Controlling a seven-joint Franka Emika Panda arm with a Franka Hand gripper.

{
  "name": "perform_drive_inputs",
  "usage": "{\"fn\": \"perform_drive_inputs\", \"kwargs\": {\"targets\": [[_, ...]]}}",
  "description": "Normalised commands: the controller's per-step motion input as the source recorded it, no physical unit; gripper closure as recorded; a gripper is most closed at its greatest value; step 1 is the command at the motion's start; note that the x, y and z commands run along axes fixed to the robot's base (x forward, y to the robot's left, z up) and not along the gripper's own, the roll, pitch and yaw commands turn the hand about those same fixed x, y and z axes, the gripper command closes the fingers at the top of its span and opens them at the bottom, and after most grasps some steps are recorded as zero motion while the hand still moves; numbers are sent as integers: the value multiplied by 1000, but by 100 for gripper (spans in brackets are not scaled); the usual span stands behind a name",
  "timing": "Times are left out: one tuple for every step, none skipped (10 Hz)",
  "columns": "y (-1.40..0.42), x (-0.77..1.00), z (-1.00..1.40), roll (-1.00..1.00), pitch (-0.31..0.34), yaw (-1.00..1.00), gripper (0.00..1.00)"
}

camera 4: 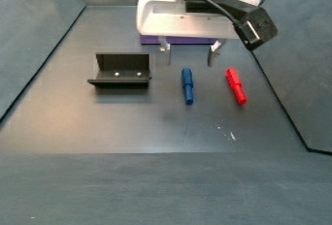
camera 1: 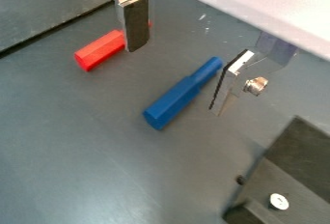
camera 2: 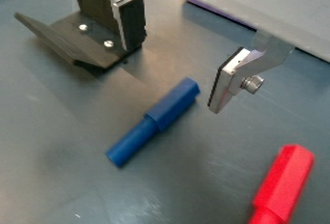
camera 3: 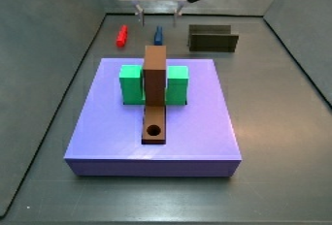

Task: Pick up the blue object. Move up. Place the blue object on the fixture. Regrasp the blue object. Move to above the board. Insert the blue object.
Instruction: Pick up the blue object.

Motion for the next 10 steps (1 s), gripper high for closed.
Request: {"fn": "perform_drive_inputs", "kwargs": {"targets": [[-37,-100,-191,0,-106,54,0],[-83,-26,-234,0,-124,57,0],[-137,63,-280,10,-81,63,0],[-194,103,-354,4,-53,89,0],[-157,54,-360,4,-53,54,0],[-57,0,-271,3,-20,31,0],[0,6,-211,0,-7,23,0],[0,9,-206,0,-4,0,0],[0,0,-166,0,-6,0,0],[-11,0,-114,0,-7,37,0]]}}
